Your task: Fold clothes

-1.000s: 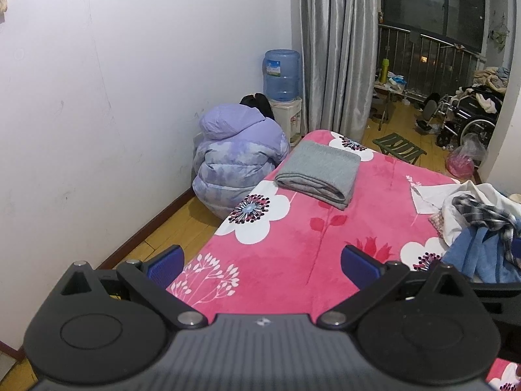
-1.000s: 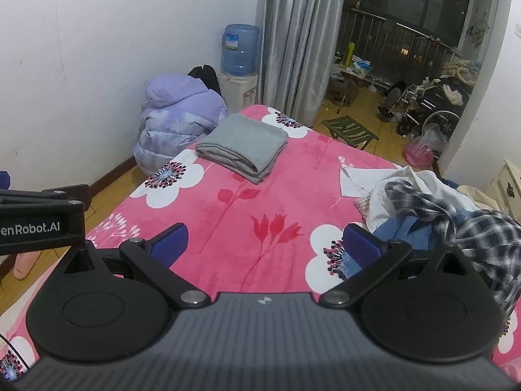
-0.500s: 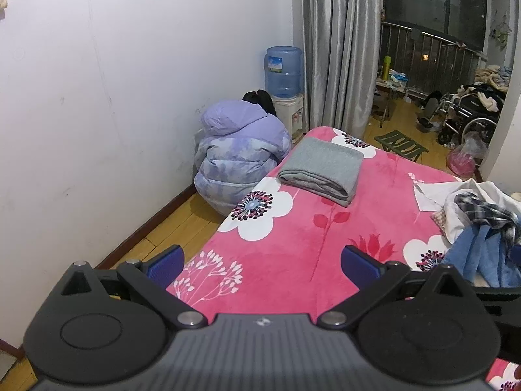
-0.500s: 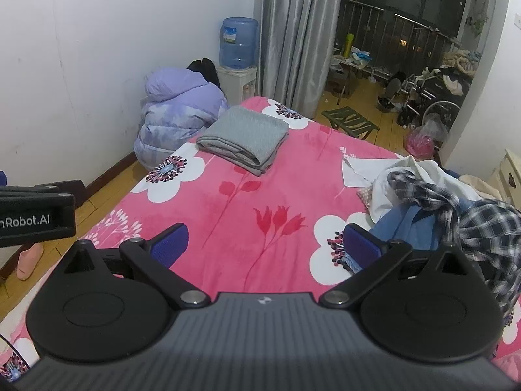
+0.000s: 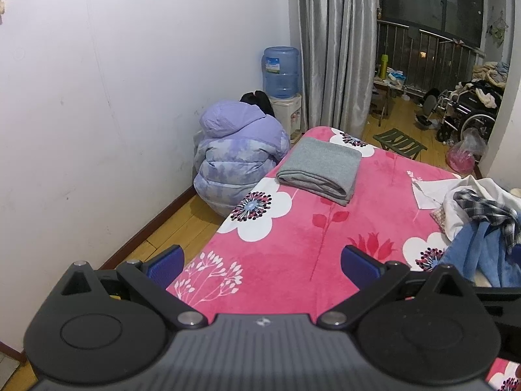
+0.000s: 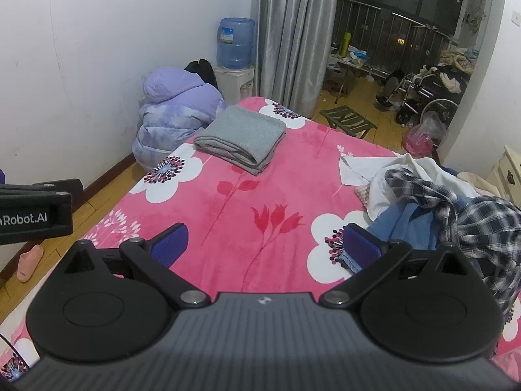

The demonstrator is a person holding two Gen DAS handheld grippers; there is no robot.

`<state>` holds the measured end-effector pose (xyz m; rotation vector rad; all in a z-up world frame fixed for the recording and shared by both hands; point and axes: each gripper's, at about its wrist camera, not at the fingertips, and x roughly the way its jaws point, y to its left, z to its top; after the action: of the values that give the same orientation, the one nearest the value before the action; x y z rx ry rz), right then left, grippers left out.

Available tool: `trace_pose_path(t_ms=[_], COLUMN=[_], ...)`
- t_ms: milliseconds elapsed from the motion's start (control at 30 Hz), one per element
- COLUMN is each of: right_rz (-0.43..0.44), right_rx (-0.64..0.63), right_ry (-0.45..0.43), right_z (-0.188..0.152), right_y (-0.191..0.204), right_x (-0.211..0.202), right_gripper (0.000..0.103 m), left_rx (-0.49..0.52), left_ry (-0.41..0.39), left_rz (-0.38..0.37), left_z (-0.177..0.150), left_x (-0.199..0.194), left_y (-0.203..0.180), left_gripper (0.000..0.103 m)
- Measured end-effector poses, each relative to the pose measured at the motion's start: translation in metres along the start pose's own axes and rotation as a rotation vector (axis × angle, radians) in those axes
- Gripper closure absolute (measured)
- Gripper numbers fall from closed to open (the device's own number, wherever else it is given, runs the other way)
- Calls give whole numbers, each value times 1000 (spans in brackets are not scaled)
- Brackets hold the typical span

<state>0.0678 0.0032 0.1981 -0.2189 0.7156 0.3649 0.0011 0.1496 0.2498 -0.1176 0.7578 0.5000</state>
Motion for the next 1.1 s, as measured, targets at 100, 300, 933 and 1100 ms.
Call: trace_pose_path(t_ms=[100, 300, 933, 1100], right_rz=[1, 1, -3, -3], right_rx=[-1, -4, -18, -22], right_ry=[0, 1, 1, 3], right_z=[0, 0, 0, -1], right_y=[1, 2, 10, 12], right_x=[-1, -1, -3, -3], right_gripper=[1, 1, 1, 1], left_rx=[-1, -3, -14, -16], left_ry=[0, 0, 1, 3], left_rz=[1, 0, -4, -4], left_z=[0, 0, -1, -1], left_x=[0, 0, 0, 0], left_y=[0, 2, 9, 9], left_gripper=[0, 0, 0, 0])
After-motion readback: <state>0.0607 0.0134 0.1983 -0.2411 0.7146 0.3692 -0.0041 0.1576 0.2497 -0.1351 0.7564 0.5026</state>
